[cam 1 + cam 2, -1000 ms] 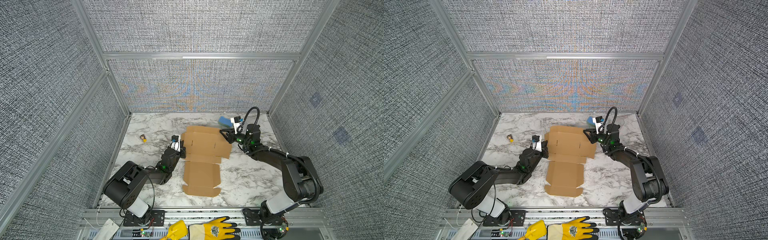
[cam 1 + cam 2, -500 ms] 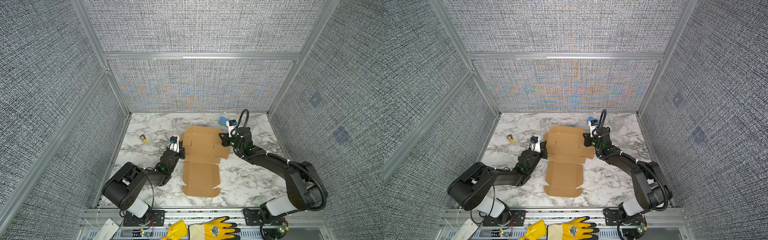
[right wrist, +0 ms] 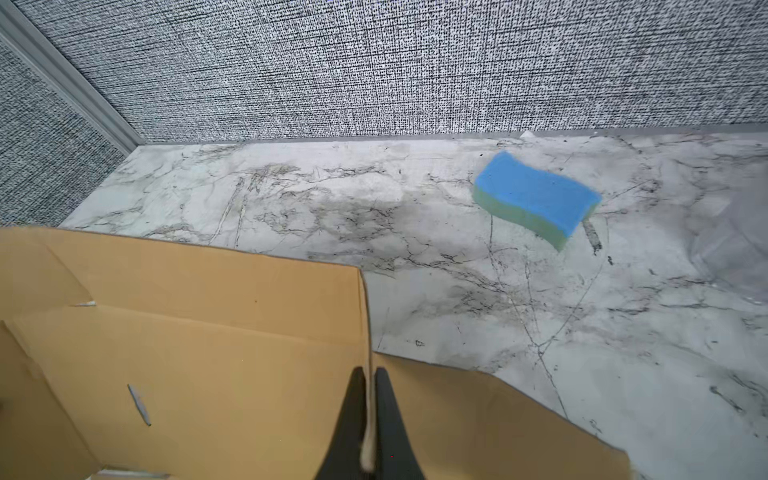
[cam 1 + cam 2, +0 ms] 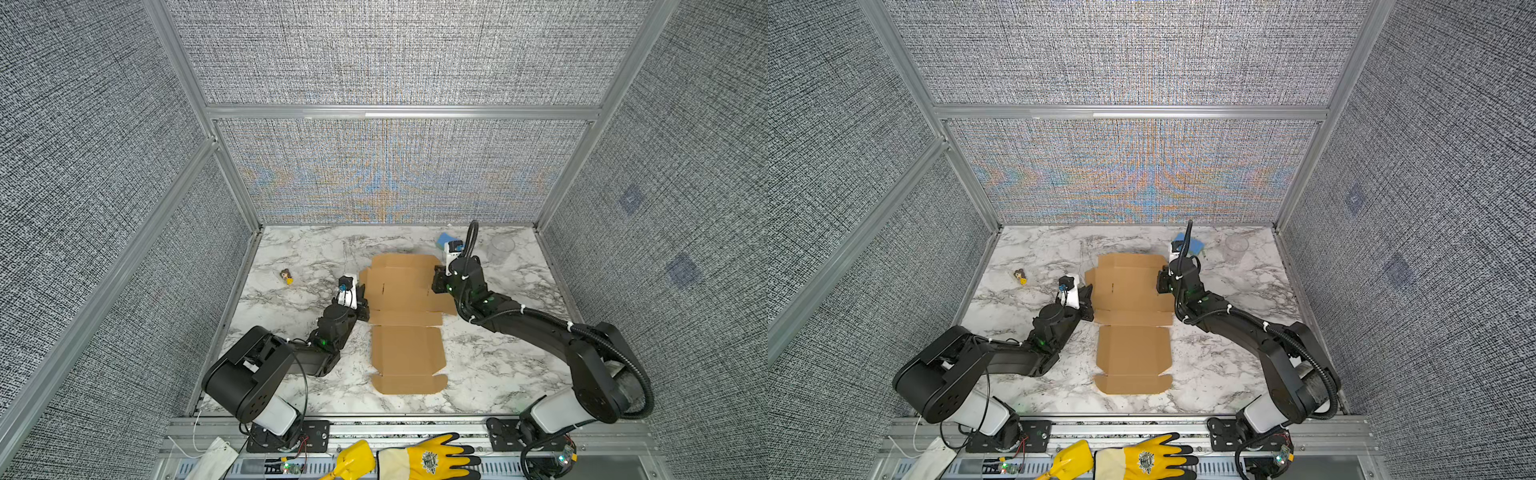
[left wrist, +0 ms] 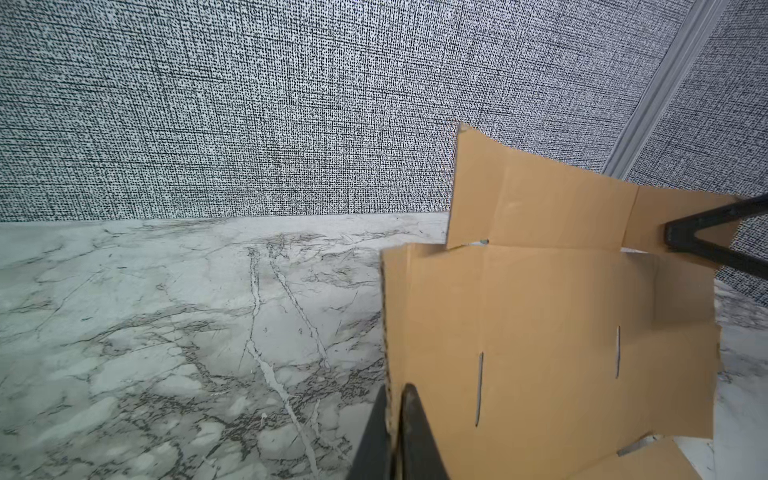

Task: Fold the paper box

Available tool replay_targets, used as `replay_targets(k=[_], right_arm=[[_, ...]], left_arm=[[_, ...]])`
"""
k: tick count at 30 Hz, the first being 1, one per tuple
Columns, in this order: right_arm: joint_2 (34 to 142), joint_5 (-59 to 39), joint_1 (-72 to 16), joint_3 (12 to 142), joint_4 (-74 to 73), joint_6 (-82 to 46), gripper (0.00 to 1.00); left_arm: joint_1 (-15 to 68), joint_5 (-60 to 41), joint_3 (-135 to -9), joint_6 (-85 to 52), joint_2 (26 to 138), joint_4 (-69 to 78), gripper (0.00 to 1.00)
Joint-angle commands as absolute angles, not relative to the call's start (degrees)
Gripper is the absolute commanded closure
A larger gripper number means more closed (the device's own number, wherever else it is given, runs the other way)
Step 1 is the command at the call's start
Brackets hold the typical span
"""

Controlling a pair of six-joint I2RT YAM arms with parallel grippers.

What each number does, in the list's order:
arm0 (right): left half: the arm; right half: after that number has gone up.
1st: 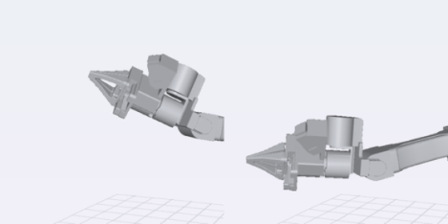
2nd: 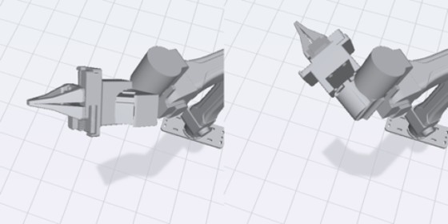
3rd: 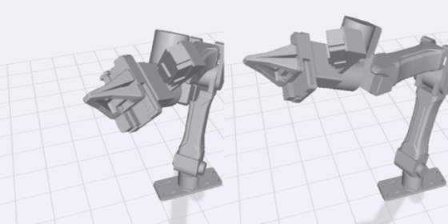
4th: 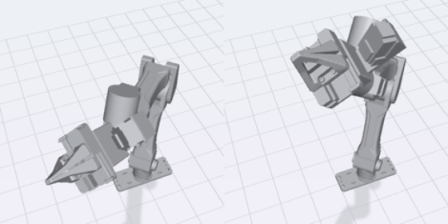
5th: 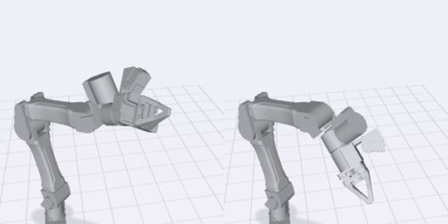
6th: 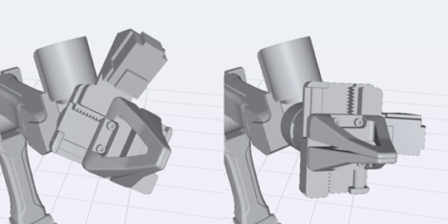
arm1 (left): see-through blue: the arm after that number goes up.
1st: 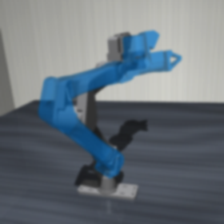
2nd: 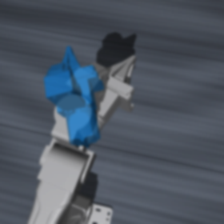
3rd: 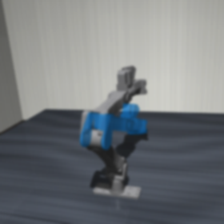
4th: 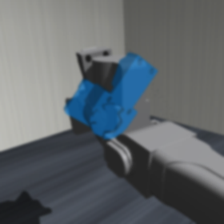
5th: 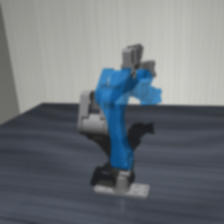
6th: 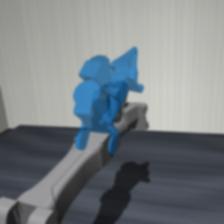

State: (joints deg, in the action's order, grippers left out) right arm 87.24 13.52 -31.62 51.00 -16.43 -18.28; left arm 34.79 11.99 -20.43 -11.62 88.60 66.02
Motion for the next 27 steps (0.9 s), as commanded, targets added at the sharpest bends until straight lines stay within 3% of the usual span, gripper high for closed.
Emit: replay_targets(k=[1, 6, 10, 18, 27], right_arm=[[86.58, 19.28, -32.32, 51.10, -16.20, -17.74, 1.00], [84.71, 18.59, -32.55, 49.57, -17.75, -14.55, 1.00], [82.82, 15.78, -32.59, 46.55, -21.41, -9.93, 1.00], [81.03, 11.65, -32.60, 43.31, -24.86, -4.03, 1.00], [79.90, 7.20, -32.59, 40.49, -27.96, -0.48, 1.00]], left_arm=[[34.74, 11.87, -20.24, -11.95, 87.89, 66.98, 0.85], [34.66, 10.78, -20.21, -11.60, 85.51, 64.42, 0.58], [34.66, 10.28, -20.76, -10.32, 81.23, 60.17, 0.47], [31.90, 8.83, -27.48, -8.80, 76.64, 47.38, 0.43], [25.48, 5.87, -37.90, -12.04, 83.03, 34.51, 0.43]])
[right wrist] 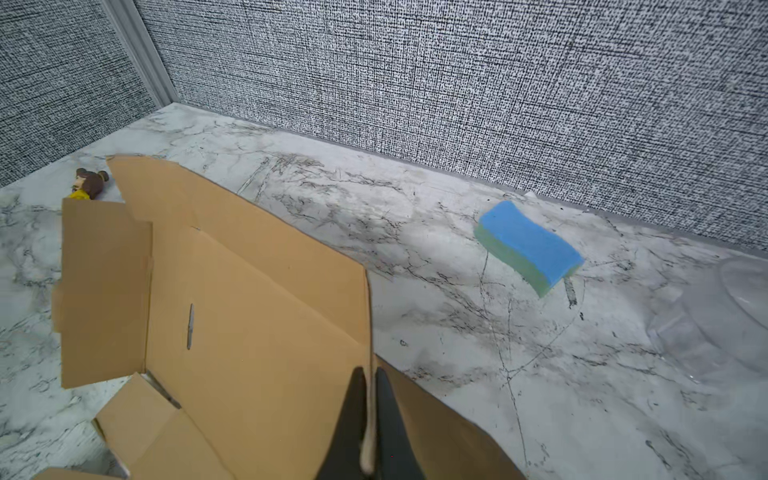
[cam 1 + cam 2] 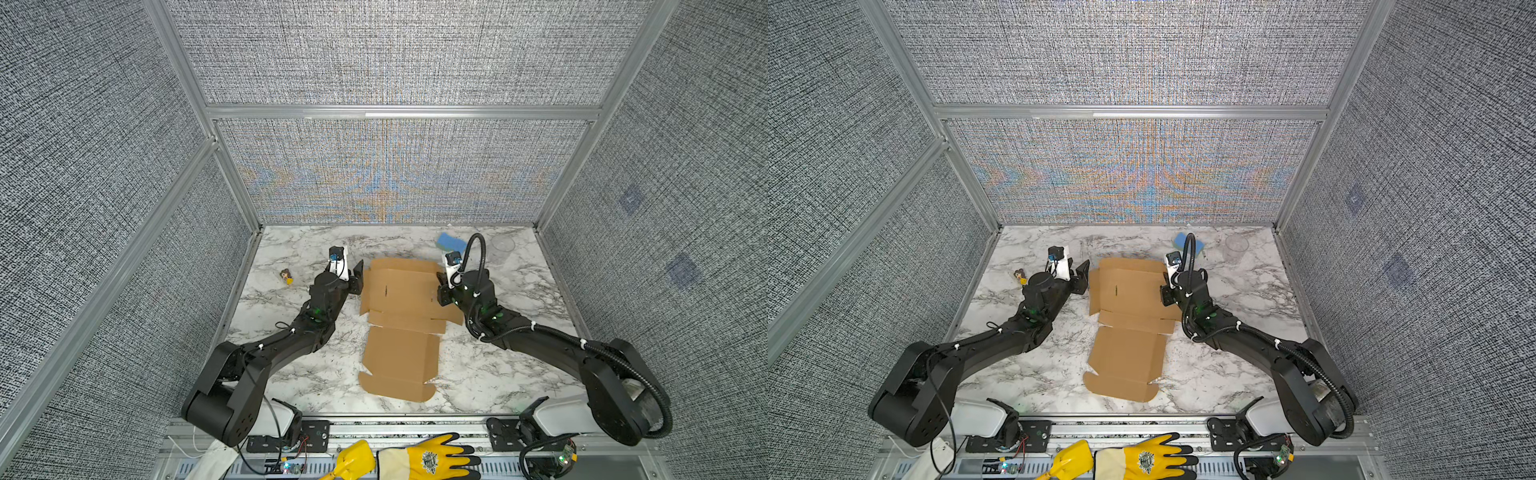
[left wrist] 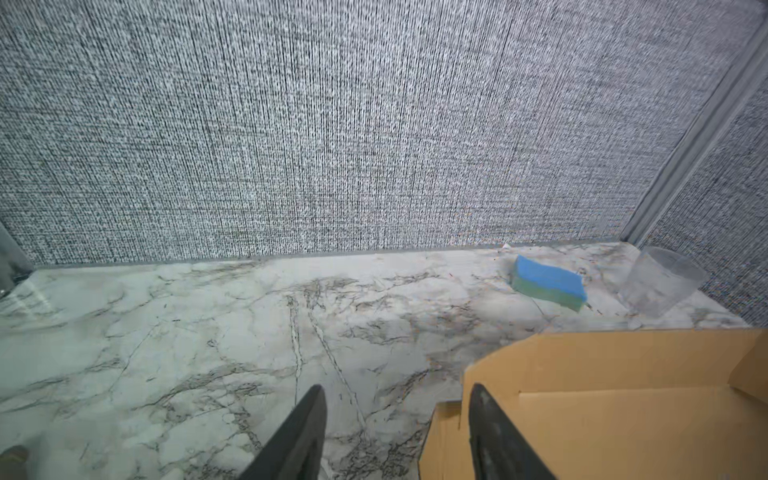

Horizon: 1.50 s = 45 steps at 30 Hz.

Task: Fold the paper box

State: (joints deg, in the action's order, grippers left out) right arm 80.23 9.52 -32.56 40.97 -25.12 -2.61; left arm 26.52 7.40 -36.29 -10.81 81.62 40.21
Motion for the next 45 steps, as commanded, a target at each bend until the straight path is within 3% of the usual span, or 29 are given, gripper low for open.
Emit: replay_targets(k=[1, 12, 22, 31, 45], right_arm=[[79.91, 6.83, -32.58, 40.17, -28.44, -0.20, 1.00], [79.65, 4.24, -32.56, 38.06, -33.07, 1.31, 1.00], [79.88, 3.96, -32.44, 39.27, -32.96, 1.48, 1.00], [79.83, 3.19, -32.42, 39.50, -33.21, 0.79, 1.00], [80.46, 1.99, -32.35, 39.11, -33.85, 0.84, 1.00]], left_arm=[[24.86, 5.38, -38.39, -12.55, 83.68, 34.12, 0.43], [18.10, -0.31, -37.98, -15.32, 86.28, 31.62, 0.43], [17.49, -4.07, -35.82, -17.66, 89.08, 30.88, 0.43], [17.58, -21.62, -40.43, -13.74, 94.04, 28.08, 0.45], [17.57, -34.12, -33.18, -15.42, 91.85, 45.05, 0.47]])
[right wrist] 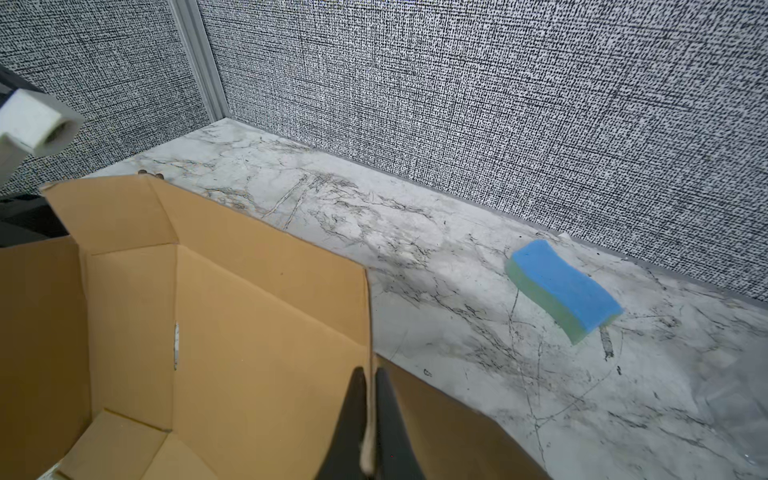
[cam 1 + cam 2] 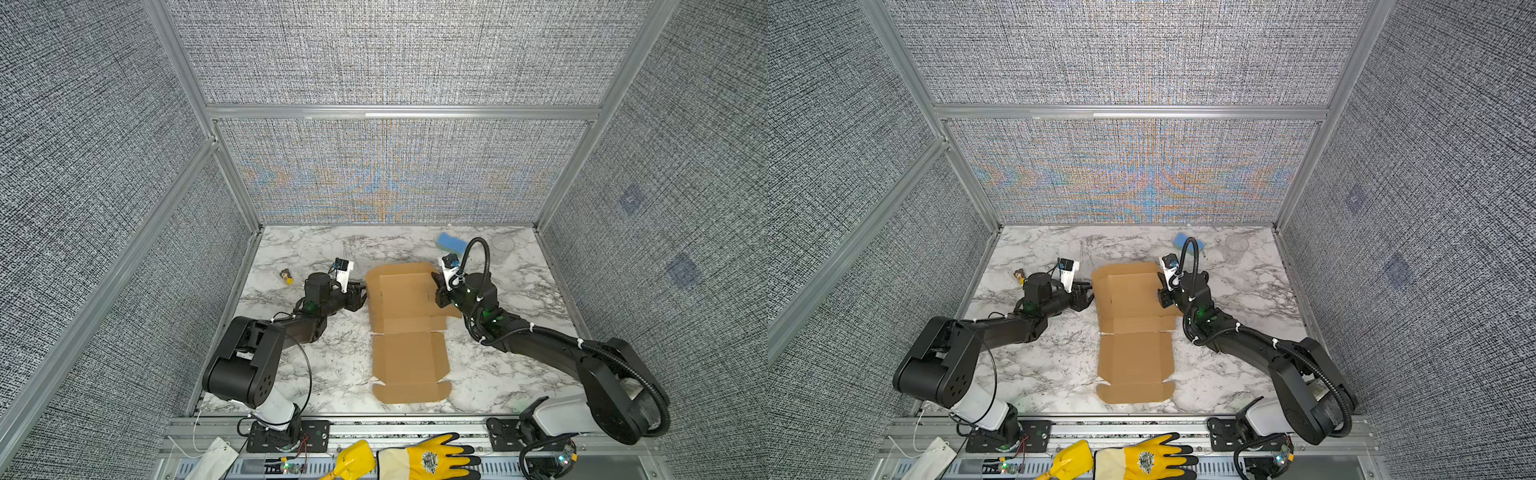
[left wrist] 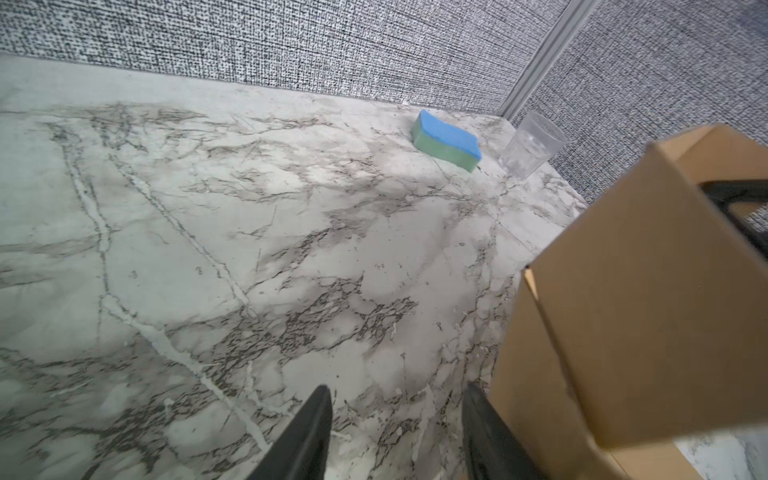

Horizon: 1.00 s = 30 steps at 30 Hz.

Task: Fold the paper box

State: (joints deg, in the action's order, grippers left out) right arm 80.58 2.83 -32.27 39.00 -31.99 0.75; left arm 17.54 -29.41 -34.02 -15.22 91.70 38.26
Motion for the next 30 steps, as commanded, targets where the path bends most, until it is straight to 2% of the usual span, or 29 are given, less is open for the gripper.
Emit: replay_targets(k=[1, 14, 23, 30], right_arm=[[80.42, 1.86, -32.39, 39.11, -33.76, 0.95, 1.00], [77.25, -1.83, -32.56, 34.72, -35.45, 2.26, 1.00], [73.57, -2.09, -32.70, 26.73, -42.33, 2.74, 1.00], [74.60, -1.38, -32.74, 28.55, -42.58, 3.13, 1.00]], left_arm=[[17.58, -34.48, -32.90, -15.64, 91.93, 45.76, 0.47], [17.58, -35.47, -29.09, -16.37, 88.94, 49.11, 0.49], [17.58, -31.89, -29.77, -16.02, 84.91, 44.27, 0.50], [17.58, -28.55, -35.60, -15.49, 83.15, 36.88, 0.50]])
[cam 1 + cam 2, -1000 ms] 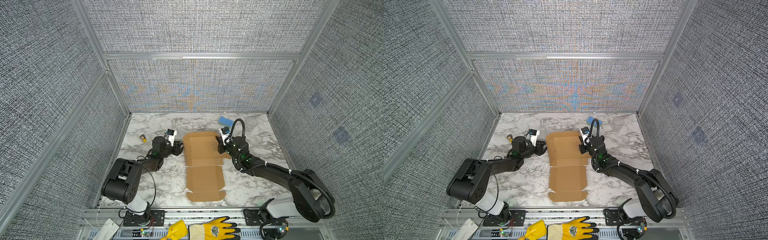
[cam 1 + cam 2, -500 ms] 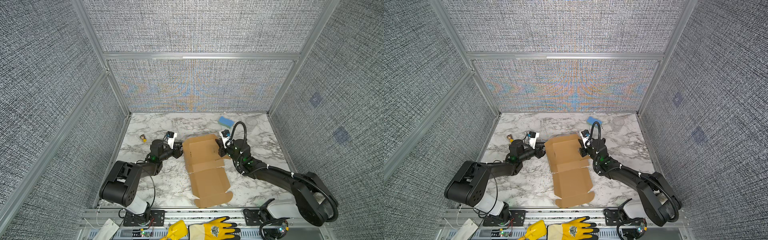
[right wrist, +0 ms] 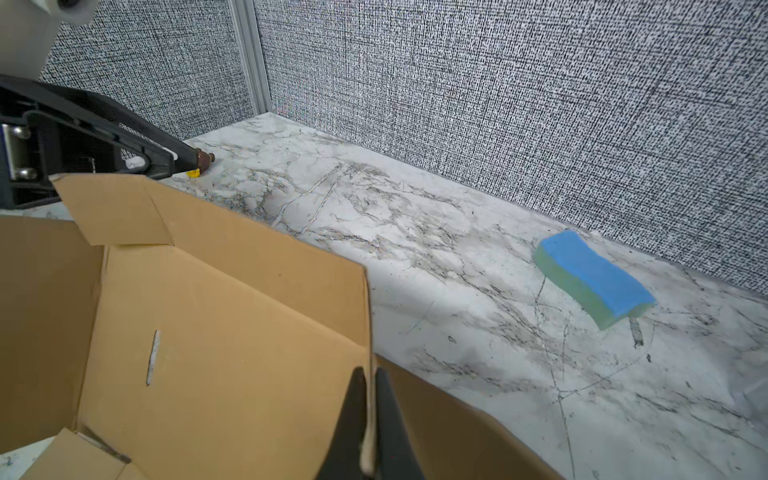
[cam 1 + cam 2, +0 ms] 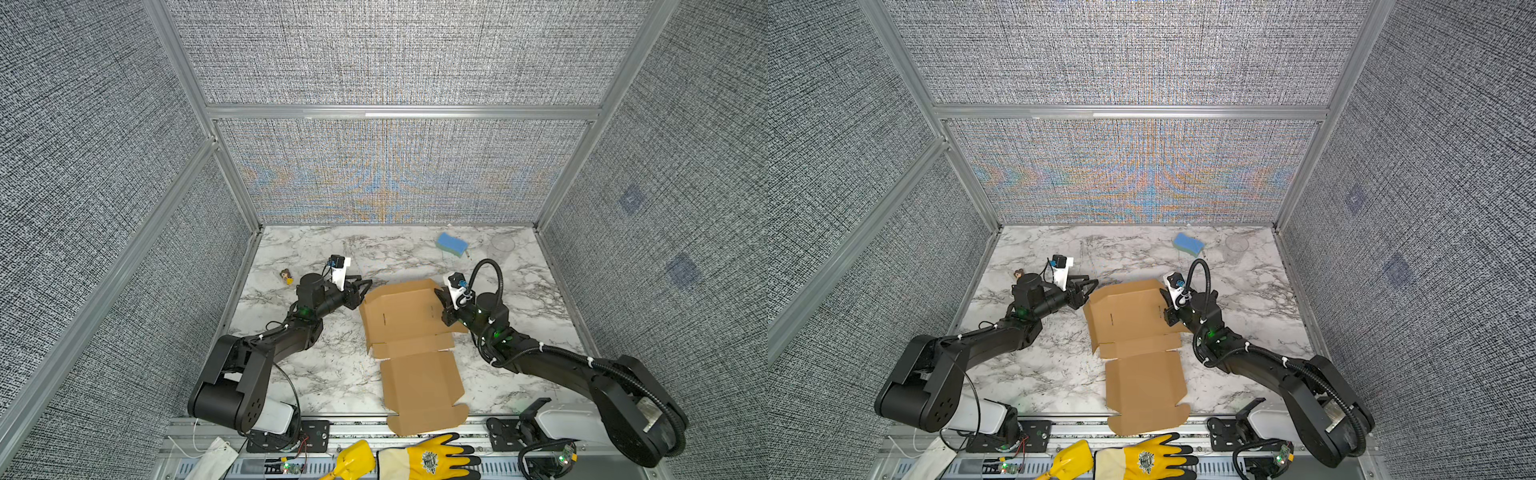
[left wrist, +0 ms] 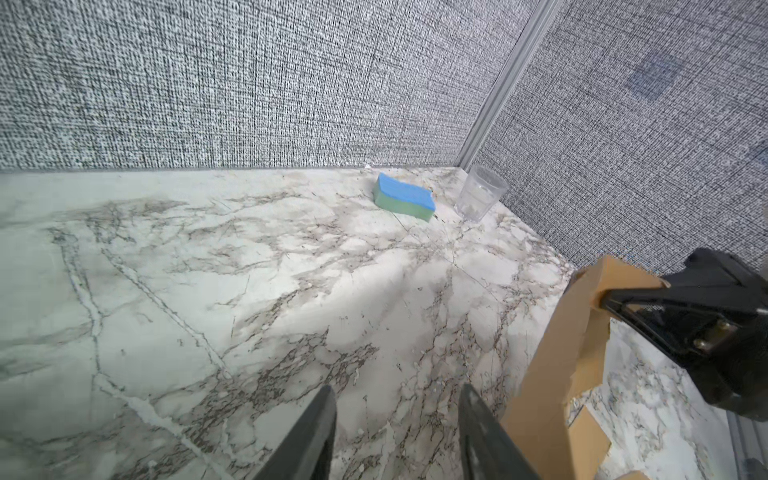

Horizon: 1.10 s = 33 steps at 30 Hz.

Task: Fold the paper box

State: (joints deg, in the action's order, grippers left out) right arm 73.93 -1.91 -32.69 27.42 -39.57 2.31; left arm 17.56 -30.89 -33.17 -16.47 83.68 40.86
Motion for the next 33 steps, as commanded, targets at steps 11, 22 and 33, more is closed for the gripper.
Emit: replay_targets(k=[11, 22, 33], right_arm=[[86.61, 0.08, -30.96, 39.85, -46.39, 2.88, 1.00], [95.84, -7.83, -26.90, 48.29, -49.04, 0.09, 1.00], [98.32, -9.94, -26.59, 49.60, -49.30, 0.71, 1.00]], left_arm=[[17.58, -30.48, -60.24, -1.39, 89.67, 10.50, 0.50], [18.84, -28.94, -78.13, 13.78, 99.53, -9.05, 0.50], [23.83, -22.10, -89.68, 22.14, 106.96, -21.41, 0.56]])
